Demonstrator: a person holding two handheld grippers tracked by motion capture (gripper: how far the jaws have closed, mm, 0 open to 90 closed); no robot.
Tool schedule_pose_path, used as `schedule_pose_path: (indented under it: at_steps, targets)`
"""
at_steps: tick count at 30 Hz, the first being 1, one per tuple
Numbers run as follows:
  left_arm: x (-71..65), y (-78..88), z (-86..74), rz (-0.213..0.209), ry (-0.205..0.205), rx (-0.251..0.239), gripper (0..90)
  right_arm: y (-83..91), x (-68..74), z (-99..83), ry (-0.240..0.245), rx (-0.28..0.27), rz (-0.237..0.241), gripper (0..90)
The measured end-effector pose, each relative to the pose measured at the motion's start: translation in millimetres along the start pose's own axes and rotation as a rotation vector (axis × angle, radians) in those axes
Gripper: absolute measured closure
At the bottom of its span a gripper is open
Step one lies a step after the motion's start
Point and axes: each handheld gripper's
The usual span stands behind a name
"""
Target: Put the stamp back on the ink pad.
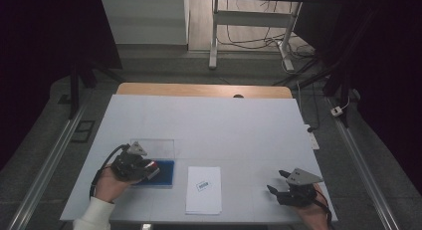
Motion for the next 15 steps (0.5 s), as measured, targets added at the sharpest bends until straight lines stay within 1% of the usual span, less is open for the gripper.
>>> schedule_pose_path:
  at_steps: [4, 5, 7, 10, 11, 13, 15]
  targets:
    - [-0.9, -0.6, 0.0, -0.002, -0.005, 0.003, 67.9, 0.2, 0.1, 0.2, 0.000, 0.000, -0.001, 30.2]
    - [-0.9, -0.9, 0.1, -0.003, -0.002, 0.003, 65.4, 0.2, 0.0, 0.1, 0.002, 0.001, -0.001, 30.2]
    - [-0.6, -0.7, 0.3, -0.005, 0.006, -0.009, 57.7, 0.2, 0.0, 0.1, 0.004, 0.000, -0.002, 30.2]
    - [-1.2, 2.8, 0.5, 0.005, 0.009, -0.041, 45.1, 0.4, 0.0, 0.2, 0.000, -0.001, -0.001, 30.2]
    - [-2.0, 4.1, 0.1, 0.007, 0.016, -0.057, 41.3, 0.4, -0.1, 0.1, 0.000, -0.001, -0.001, 30.2]
    - [-2.5, 7.1, -0.6, 0.006, 0.010, -0.078, 36.6, 0.5, -0.1, 0.1, -0.002, 0.000, -0.001, 30.2]
    - [-3.3, 9.7, -2.6, 0.008, 0.010, -0.098, 33.9, -0.1, 0.0, -0.1, -0.004, -0.001, 0.000, 30.2]
Point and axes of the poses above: each handheld gripper's, and its own axes: y roughly backward along the jaws, z roughly out of its top, x roughly to its left, and after that the axes turned 14 degrees about y, right-handed
